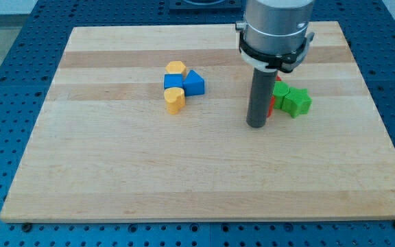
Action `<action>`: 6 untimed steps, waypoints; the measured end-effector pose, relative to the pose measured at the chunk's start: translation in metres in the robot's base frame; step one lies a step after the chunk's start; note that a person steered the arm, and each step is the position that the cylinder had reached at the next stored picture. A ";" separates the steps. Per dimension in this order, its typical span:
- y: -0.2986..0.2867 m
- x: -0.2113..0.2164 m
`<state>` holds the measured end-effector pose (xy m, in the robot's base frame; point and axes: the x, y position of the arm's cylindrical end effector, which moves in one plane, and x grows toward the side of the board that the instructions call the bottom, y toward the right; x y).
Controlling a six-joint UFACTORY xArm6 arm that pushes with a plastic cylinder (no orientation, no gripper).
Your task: Move your arm below green star
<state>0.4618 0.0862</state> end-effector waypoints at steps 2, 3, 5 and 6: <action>0.001 -0.013; 0.001 -0.006; 0.032 0.018; 0.060 0.018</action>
